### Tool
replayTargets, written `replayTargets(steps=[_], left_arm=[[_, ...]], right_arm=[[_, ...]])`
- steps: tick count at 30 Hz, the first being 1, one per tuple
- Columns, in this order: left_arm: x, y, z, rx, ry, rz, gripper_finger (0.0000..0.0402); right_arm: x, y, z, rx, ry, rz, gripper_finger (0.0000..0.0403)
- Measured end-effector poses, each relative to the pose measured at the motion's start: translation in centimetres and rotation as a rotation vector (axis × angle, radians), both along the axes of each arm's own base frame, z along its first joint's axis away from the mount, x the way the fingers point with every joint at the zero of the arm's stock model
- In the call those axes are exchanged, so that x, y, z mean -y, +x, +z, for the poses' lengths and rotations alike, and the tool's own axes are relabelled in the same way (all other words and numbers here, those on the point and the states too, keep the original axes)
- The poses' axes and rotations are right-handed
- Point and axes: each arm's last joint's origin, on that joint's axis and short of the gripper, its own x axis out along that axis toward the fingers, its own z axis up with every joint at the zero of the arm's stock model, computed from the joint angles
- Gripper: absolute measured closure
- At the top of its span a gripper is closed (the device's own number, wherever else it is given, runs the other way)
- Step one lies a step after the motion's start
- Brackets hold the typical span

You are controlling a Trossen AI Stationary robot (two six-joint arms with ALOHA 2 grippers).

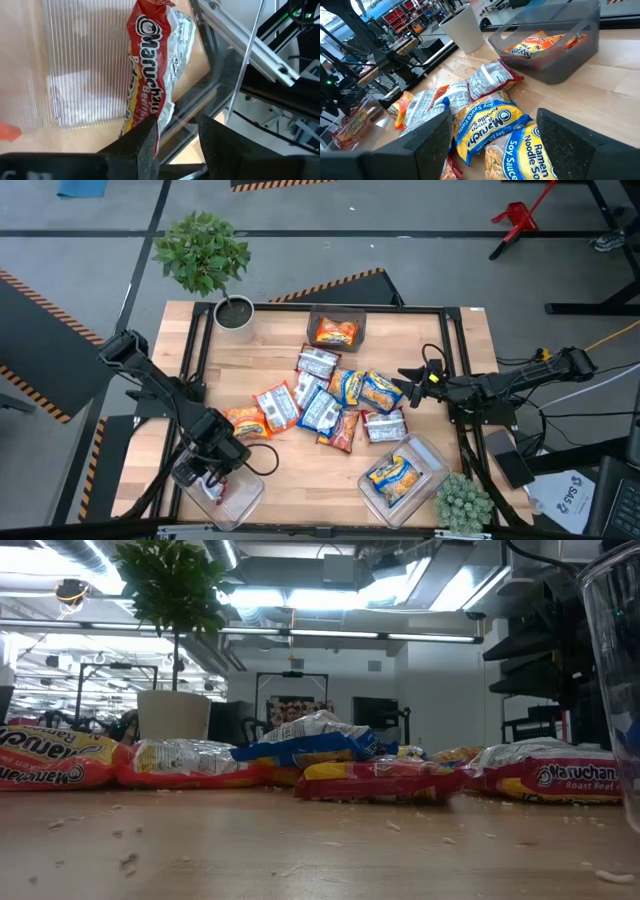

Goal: Sort Maruchan noodles
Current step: Put the red noodle pack into the left transparent bin, then put the blue noodle pack into the right transparent bin

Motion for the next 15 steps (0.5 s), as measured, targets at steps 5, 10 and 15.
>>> replayTargets(steps=[5,10,15], left_arm=[[-0.4,0.5,1.3,-0.004,0.025,0.034,0.0259],[-1.0,1.2,2.7,0.002,0.038,0.071,0.0259],[-1.8,2.4,4.5,0.023,0.051,0.167,0.0259]], right_arm=[[0.0,0.0,0.0,-0.002,-0.001,0.0,0.0123],[0.0,0.0,-0.1,-0.008,-0.002,0.0,0.0123],[0.0,-0.1,-0.2,-0.02,-0.005,0.0,0.0123]])
